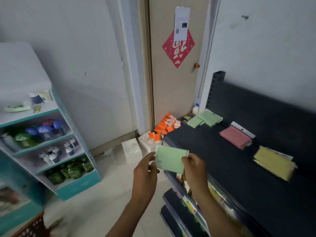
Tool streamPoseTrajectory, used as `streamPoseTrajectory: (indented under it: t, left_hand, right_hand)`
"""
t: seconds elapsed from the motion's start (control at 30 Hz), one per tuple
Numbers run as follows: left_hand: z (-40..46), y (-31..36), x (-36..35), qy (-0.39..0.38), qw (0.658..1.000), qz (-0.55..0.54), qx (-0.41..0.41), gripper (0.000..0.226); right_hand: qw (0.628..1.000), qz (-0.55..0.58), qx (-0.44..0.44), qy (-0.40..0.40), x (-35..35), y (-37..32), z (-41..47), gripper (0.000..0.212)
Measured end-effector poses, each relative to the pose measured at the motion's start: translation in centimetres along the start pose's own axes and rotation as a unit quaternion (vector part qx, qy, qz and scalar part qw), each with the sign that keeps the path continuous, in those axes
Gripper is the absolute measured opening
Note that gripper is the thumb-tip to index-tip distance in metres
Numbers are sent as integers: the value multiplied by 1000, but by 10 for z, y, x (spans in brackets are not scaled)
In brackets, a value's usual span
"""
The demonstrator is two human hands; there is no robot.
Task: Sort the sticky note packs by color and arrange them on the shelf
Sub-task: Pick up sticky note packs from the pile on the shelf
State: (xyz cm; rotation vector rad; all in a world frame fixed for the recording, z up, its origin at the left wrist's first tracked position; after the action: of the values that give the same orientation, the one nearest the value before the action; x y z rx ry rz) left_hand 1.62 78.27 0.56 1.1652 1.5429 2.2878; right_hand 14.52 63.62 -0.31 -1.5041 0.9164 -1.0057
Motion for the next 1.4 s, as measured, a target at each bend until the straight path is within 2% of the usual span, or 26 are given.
streamPoseTrajectory:
  t: [0.23, 0.47, 0.7, 0.83, 0.97, 1.07, 1.3, 1.4]
  left_hand:
    - [66, -3, -8, -2, 1000, 16, 14, 42]
    - [144, 12, -36, -13, 999, 48, -21, 45]
    - [190, 25, -61, -25, 997, 46, -48, 39]
    - [213, 29, -72, -35, 999, 2, -41, 38]
    - [240, 40, -92, -38, 996, 1, -81, 42]
    - [258, 48, -120, -82, 991, -13, -105, 48]
    - [306, 51, -175, -127, 976, -22, -177, 36]
    - [327, 50, -194, -180, 965, -29, -189, 36]
  right_hand:
    - [999, 31, -7, -11, -29, -10, 66, 11]
    - [999, 47, -4, 1, -31, -26, 137, 12]
    - [999, 44, -17, 13, -23, -26, 182, 13]
    - [999, 27, -19, 15, -22, -29, 200, 16]
    - [998, 11, -11, 64, -6, -31, 225, 13]
    - [993, 18, -3, 112, 14, -28, 238, 14]
    - [973, 27, -30, 228, 39, -12, 261, 15]
    - [960, 16, -39, 277, 43, -6, 269, 22]
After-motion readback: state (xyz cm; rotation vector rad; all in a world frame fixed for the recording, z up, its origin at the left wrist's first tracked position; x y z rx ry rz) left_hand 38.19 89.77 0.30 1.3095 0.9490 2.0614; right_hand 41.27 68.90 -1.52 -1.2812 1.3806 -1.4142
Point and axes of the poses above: each hand's wrist, its own z-axis towards the middle knuckle, its own x-axis out of the back of the hand, y = z × x, the point moved 8 cm from there along z, towards the middle knuckle, and after that the axes turned 5 degrees about z, right-handed, at the moved point
